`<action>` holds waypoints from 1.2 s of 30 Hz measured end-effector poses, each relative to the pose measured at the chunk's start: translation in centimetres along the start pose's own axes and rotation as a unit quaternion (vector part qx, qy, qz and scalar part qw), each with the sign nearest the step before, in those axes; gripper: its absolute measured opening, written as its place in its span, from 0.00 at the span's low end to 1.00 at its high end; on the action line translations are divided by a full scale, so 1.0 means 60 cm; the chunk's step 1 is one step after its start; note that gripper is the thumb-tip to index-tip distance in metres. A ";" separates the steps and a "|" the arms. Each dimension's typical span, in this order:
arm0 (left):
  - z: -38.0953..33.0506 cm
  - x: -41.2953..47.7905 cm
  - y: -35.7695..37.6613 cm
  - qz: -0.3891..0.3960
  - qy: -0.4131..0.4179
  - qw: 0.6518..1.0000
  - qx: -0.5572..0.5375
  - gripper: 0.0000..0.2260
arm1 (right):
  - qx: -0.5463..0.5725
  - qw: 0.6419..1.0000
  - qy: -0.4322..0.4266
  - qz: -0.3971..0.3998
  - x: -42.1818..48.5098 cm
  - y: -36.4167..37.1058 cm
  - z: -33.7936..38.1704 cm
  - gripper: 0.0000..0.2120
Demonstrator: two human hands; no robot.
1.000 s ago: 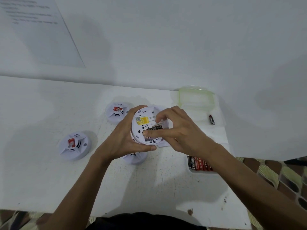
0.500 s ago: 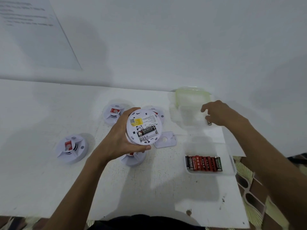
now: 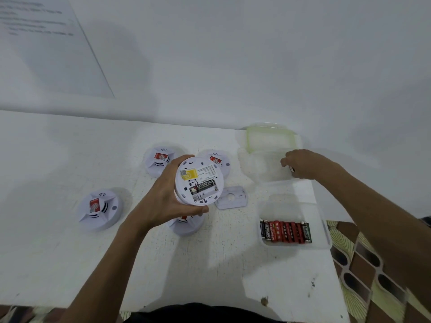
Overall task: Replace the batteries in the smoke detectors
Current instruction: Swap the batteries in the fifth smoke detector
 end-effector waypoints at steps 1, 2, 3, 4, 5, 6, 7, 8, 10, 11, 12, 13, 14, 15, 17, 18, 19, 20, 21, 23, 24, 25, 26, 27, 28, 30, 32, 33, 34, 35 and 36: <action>0.001 0.000 0.000 0.000 -0.001 1.000 0.000 0.45 | 0.002 1.000 -0.004 0.001 0.000 0.001 0.001 0.19; 0.003 0.001 0.000 0.000 -0.003 1.000 0.000 0.45 | 0.005 1.000 -0.007 0.003 0.000 0.002 0.002 0.18; 0.004 0.001 0.001 0.000 -0.004 1.000 0.000 0.45 | 0.009 1.000 -0.010 0.004 0.000 0.002 0.002 0.17; 0.006 0.002 0.001 0.001 -0.006 1.000 0.000 0.44 | 0.013 1.000 -0.012 0.003 -0.001 0.001 0.003 0.16; 0.007 0.002 0.001 0.001 -0.007 1.000 0.000 0.44 | 0.018 1.000 -0.013 0.000 -0.002 0.000 0.004 0.16; 0.008 0.002 0.001 0.001 -0.007 1.000 0.002 0.44 | 0.026 1.000 -0.012 -0.004 -0.003 -0.002 0.004 0.15; 0.008 0.002 0.001 0.002 -0.006 1.000 0.004 0.44 | 0.034 0.999 -0.011 -0.009 -0.003 -0.003 0.005 0.14; 0.009 0.002 0.001 0.002 -0.005 1.000 0.007 0.45 | 0.043 0.999 -0.009 -0.012 -0.003 -0.003 0.005 0.12; 0.010 0.003 0.001 0.001 -0.003 1.000 0.014 0.45 | 0.061 0.998 -0.003 -0.017 -0.003 -0.001 0.004 0.09; 0.009 0.003 0.000 0.001 -0.002 1.000 0.016 0.45 | 0.073 0.997 -0.001 -0.021 -0.002 0.000 0.002 0.08; 0.009 0.004 0.000 0.001 -0.002 1.000 0.016 0.45 | 0.089 0.996 0.000 -0.027 -0.001 -0.002 0.001 0.07; 0.009 0.004 -0.001 0.001 -0.003 1.000 0.014 0.45 | 0.108 0.993 0.001 -0.037 0.000 -0.005 -0.002 0.07; 0.009 0.004 -0.001 0.001 -0.004 1.000 0.012 0.45 | 0.127 0.991 0.002 -0.052 -0.001 -0.010 -0.003 0.07; 0.008 0.005 -0.002 0.000 -0.005 1.000 0.011 0.46 | 0.147 0.986 0.003 -0.073 -0.003 -0.020 -0.004 0.07; 0.006 0.006 -0.003 -0.004 -0.005 1.000 0.009 0.46 | 0.207 0.967 0.009 -0.148 -0.018 -0.053 -0.003 0.07; 0.005 0.006 -0.004 -0.007 -0.004 1.000 0.010 0.46 | 0.244 0.950 0.010 -0.194 -0.031 -0.073 0.000 0.06; 0.002 0.007 -0.005 -0.009 -0.002 1.000 0.013 0.46 | 0.282 0.929 0.010 -0.239 -0.049 -0.095 0.008 0.07; 0.000 0.007 -0.006 -0.012 0.002 1.000 0.015 0.47 | 0.322 0.906 0.010 -0.276 -0.067 -0.116 0.019 0.07; -0.003 0.008 -0.008 -0.016 0.004 1.000 0.016 0.47 | 0.373 0.877 0.012 -0.303 -0.086 -0.133 0.031 0.09; -0.011 0.010 -0.010 -0.024 0.011 1.000 0.015 0.47 | 0.494 0.800 0.022 -0.339 -0.121 -0.157 0.060 0.11; -0.015 0.011 -0.011 -0.029 0.016 0.999 0.015 0.46 | 0.549 0.758 0.025 -0.352 -0.136 -0.166 0.077 0.12; -0.019 0.012 -0.012 -0.033 0.020 0.999 0.015 0.46 | 0.599 0.715 0.026 -0.360 -0.149 -0.172 0.096 0.11; -0.022 0.013 -0.012 -0.038 0.023 0.999 0.015 0.46 | 0.640 0.675 0.024 -0.366 -0.160 -0.176 0.116 0.10; -0.025 0.014 -0.012 -0.041 0.025 0.999 0.016 0.46 | 0.674 0.639 0.021 -0.370 -0.170 -0.178 0.138 0.10; -0.027 0.014 -0.012 -0.045 0.028 0.998 0.016 0.46 | 0.701 0.607 0.016 -0.373 -0.178 -0.179 0.158 0.09; -0.033 0.014 -0.013 -0.051 0.033 0.998 0.015 0.46 | 0.736 0.562 0.006 -0.376 -0.190 -0.179 0.198 0.09; -0.041 0.012 -0.014 -0.058 0.039 0.997 0.012 0.46 | 0.748 0.545 0.002 -0.379 -0.197 -0.178 0.232 0.08; -0.046 0.012 -0.015 -0.061 0.043 0.997 0.010 0.45 | 0.747 0.544 0.003 -0.381 -0.200 -0.177 0.247 0.08; -0.049 0.012 -0.015 -0.064 0.047 0.997 0.011 0.44 | 0.747 0.545 0.006 -0.382 -0.202 -0.176 0.260 0.08; -0.052 0.012 -0.015 -0.066 0.050 0.997 0.012 0.43 | 0.746 0.545 0.009 -0.382 -0.202 -0.174 0.271 0.07; -0.052 0.011 -0.016 -0.067 0.050 0.996 0.013 0.43 | 0.743 0.548 0.013 -0.384 -0.203 -0.172 0.279 0.07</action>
Point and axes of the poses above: each hand's wrist, its own x-axis towards the middle knuckle, its own y-axis out of the palm, z = x × y, the point moved 9 cm from there along x, towards the middle knuckle, and after that the axes turned 1 degree about -y, right-handed, at the moved point
